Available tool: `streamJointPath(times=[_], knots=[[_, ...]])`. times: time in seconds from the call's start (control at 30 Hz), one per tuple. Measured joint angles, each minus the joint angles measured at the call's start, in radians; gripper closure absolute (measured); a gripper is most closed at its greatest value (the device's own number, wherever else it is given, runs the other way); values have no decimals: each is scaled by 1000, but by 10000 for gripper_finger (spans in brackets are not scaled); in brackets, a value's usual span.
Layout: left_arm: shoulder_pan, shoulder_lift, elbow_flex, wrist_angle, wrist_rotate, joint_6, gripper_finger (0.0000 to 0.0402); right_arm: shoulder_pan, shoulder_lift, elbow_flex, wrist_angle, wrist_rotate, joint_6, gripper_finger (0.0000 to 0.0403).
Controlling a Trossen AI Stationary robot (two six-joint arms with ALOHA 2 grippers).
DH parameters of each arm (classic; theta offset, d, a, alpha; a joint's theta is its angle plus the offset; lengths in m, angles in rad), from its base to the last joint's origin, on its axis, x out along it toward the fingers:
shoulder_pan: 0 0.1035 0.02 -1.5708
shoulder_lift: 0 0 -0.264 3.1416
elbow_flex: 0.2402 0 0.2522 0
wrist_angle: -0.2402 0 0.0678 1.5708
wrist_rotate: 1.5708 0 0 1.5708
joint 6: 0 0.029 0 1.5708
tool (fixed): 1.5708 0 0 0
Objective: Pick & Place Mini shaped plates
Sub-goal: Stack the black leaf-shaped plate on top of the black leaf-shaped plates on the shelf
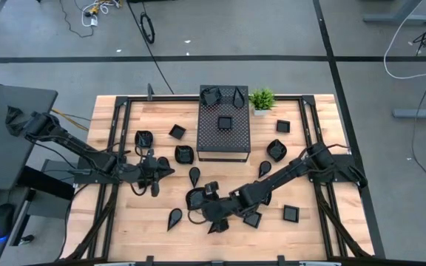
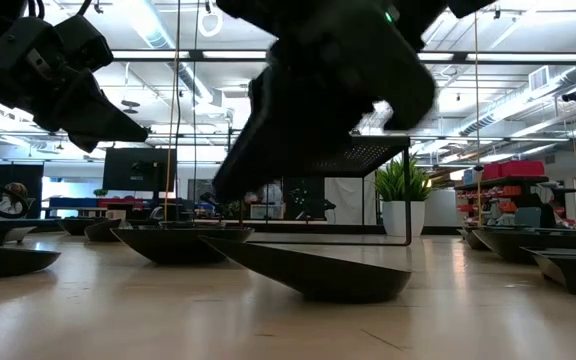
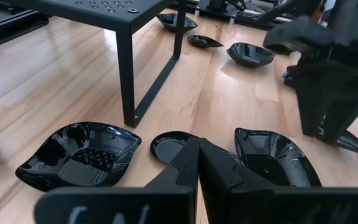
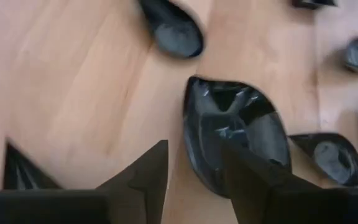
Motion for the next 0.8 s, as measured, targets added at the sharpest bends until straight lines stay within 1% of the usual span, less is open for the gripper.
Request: streamJointPath(times=[0.2,0.3,0.37,0.7,0.8], knots=[[0,0,0,0,-6,0,385,-20,48,0,22,-3,-151,259],[0,0,0,0,-7,0,385,-22,56,0,72,-11,-199,272],[0,0,0,0,-8,0,385,-23,61,2,99,-26,-210,283],[1,0,0,2,-16,-1,385,-25,96,-1,83,-24,-211,353],[1,0,0,2,-16,-1,385,-20,93,0,124,-17,-200,373]])
